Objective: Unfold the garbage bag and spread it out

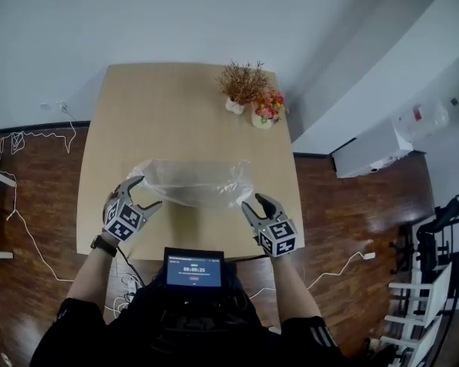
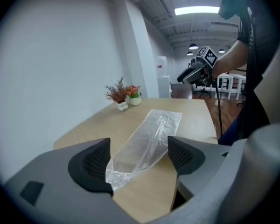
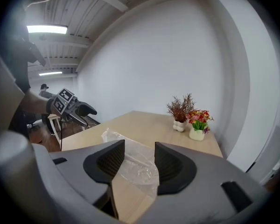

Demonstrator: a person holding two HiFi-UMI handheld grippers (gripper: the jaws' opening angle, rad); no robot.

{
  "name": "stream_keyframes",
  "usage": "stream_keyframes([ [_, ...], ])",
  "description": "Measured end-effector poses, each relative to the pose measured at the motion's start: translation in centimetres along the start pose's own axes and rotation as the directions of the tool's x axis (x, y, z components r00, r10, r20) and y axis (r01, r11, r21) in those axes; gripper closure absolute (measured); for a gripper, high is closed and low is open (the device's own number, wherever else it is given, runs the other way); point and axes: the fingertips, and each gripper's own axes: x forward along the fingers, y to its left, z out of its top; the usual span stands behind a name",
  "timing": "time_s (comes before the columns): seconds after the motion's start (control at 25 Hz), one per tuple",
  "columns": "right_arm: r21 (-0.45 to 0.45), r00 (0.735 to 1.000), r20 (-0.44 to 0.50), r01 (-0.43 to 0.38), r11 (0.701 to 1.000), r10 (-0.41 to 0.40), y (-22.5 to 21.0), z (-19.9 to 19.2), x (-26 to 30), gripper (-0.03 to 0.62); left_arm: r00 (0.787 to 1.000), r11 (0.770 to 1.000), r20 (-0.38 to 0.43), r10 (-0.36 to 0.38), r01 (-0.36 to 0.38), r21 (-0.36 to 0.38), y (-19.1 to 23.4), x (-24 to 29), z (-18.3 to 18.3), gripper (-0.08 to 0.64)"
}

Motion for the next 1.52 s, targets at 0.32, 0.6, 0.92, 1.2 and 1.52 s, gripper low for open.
stream_keyframes([
  [0.32,-0.024,0.995,0.104,-0.006,1.000,0.008,1.6,1.9,-4.9,0.364,0.996,0.998,0.085,0.003,0.003,-0.065,-5.7,-2.6,1.4,0.168],
  [0.6,-0.013,0.971,0.228,-0.075,0.997,0.076,3.9,2.7,-10.6,0.365,0.984,0.995,0.167,0.065,-0.051,-0.084,-10.7,-6.9,5.5,0.169],
  [0.92,0.003,0.954,0.265,-0.150,0.989,0.144,7.3,0.5,-18.7,0.365,0.972,0.988,0.215,0.089,-0.060,-0.139,-20.9,-11.3,7.3,0.169],
  [1.2,0.015,0.957,0.245,-0.168,0.986,0.159,10.0,-1.2,-22.1,0.368,0.970,0.985,0.232,0.075,-0.035,-0.169,-25.3,-14.6,6.6,0.171],
  [1.52,0.049,0.953,0.262,-0.172,0.984,0.154,13.6,-1.0,-23.2,0.368,0.966,0.987,0.256,0.031,0.011,-0.161,-27.2,-16.6,5.4,0.181],
])
